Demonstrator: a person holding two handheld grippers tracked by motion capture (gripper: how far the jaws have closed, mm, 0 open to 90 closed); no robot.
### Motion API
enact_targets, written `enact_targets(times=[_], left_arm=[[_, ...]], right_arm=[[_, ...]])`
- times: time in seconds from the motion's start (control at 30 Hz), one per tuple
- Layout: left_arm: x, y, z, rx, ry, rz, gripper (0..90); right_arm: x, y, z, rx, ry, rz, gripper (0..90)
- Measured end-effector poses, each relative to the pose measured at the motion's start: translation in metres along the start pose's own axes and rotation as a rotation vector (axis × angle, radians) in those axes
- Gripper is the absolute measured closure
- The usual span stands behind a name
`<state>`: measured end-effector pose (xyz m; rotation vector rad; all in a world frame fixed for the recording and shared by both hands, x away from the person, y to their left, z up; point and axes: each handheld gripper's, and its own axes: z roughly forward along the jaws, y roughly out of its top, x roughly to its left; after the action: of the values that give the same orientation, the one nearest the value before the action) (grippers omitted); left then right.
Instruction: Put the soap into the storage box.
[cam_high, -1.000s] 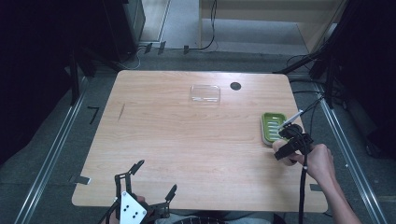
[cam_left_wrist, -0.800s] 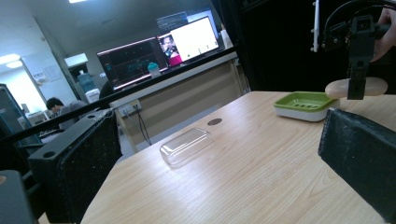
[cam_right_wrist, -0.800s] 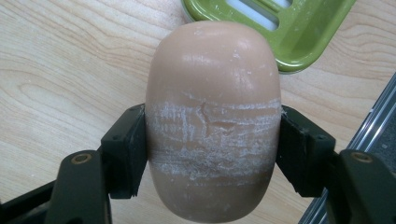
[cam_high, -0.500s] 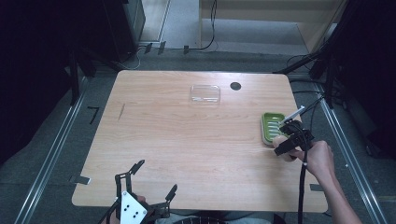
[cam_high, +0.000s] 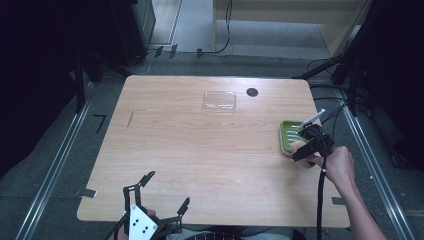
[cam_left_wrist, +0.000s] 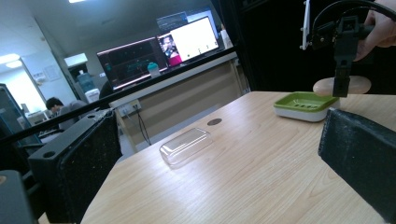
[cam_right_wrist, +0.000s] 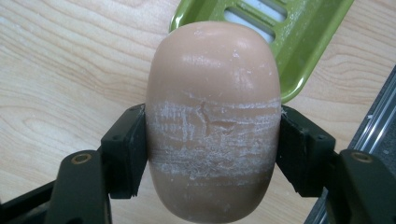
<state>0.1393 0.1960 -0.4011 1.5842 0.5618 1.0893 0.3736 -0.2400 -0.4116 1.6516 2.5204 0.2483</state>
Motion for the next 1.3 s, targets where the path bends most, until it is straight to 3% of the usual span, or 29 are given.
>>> enact_targets(times=[0.23, 0.73, 1.3], left_arm=[[0.0, 0.0, 0.0, -0.001, 0.001, -0.003, 0.0], [0.0, 0.0, 0.0, 0.001, 0.003, -0.003, 0.0], [0.0, 0.0, 0.0, 0.001, 0.003, -0.004, 0.0]], right_arm=[[-0.001, 0.005, -0.002, -0.034, -0.021, 0.017, 33.5], [-0.003, 0.012, -0.002, -0.054, -0.017, 0.019, 33.5], [-0.006, 0.024, 0.0, -0.093, -0.012, 0.062, 33.5]])
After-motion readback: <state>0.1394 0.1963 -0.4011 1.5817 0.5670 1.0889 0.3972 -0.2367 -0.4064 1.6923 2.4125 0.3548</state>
